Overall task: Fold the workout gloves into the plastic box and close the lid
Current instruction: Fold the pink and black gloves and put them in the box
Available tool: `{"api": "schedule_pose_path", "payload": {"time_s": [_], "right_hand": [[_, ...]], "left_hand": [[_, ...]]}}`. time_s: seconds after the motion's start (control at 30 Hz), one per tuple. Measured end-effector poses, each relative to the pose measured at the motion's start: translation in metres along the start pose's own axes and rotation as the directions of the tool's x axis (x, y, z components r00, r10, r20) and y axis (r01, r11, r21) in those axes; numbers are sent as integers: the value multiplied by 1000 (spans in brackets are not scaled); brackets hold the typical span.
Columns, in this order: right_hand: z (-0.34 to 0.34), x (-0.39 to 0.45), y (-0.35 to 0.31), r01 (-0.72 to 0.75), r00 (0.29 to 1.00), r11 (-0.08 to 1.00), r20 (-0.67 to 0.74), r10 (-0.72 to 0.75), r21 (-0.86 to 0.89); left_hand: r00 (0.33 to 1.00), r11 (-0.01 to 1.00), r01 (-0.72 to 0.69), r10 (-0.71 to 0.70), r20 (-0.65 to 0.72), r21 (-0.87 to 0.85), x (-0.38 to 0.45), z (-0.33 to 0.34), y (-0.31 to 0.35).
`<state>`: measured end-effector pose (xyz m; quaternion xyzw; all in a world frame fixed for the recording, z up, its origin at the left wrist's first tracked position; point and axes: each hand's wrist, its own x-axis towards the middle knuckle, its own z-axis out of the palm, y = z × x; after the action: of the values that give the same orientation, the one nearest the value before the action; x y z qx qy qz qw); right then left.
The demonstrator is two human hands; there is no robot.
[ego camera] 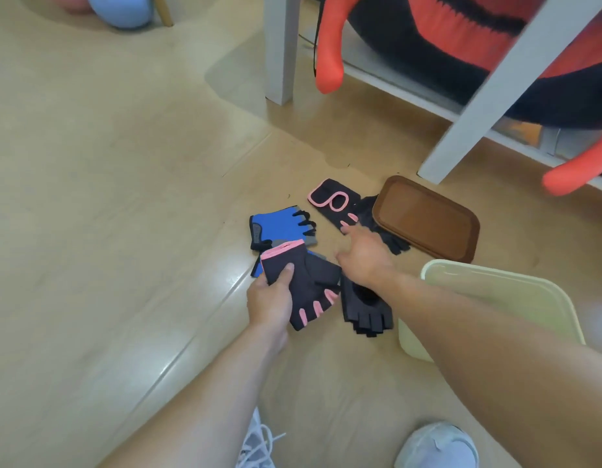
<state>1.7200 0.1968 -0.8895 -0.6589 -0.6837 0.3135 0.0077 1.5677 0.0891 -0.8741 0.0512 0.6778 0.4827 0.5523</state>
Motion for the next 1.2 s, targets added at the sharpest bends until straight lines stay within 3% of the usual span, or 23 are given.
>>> {"api": "schedule_pose_path", "payload": {"time_s": [0.07, 0.23, 0.43, 0.53, 0.63, 0.7, 0.8, 0.87, 0.93, 1.0, 1.1, 1.2], "right_hand": [[0, 28, -3, 48, 998, 989, 35, -44, -139], [13, 82, -7, 39, 994, 975, 107, -16, -217], [32, 90, -9, -54, 993, 911, -121, 4, -410], [25, 82, -4, -52, 984, 958, -176, 1, -282], [9, 57, -12, -9, 910, 1000, -414, 11, 7], [-3, 29, -25, 93, 847, 974, -530, 31, 207], [-13, -25, -43, 212, 854, 872, -518, 54, 441], [-9, -60, -46, 307, 851, 885, -518, -89, 351], [4, -90, -43, 421, 819, 895, -484, -307, 145], [15, -113, -40, 457, 804, 889, -423, -418, -10], [14, -136, -40, 418, 816, 907, -422, -396, -43], [2, -158, -42, 429, 840, 899, -404, -363, 85]], "left_hand": [[1000, 1000, -16, 16, -6, -21, 8, 2, 3], [1000, 999, -5, 4, -9, -42, 25, 8, 2], [1000, 1000, -7, 7, -5, 1, 39, 2, -5], [1000, 1000, -23, 23, -1, 12, 43, 0, -4], [998, 998, -58, 57, 22, 28, 41, 4, -3], [994, 992, -106, 103, 47, 65, 33, 8, 0], [980, 980, -176, 166, 112, 95, 13, 13, 9], [976, 982, -171, 159, 146, 76, -3, 16, 19], [974, 985, -165, 155, 165, 44, -21, 17, 29], [963, 985, -172, 166, 215, 11, -39, 16, 41], [935, 991, -136, 125, 331, 9, -62, 9, 51], [930, 981, -164, 118, 349, 106, -76, 2, 50]]}}
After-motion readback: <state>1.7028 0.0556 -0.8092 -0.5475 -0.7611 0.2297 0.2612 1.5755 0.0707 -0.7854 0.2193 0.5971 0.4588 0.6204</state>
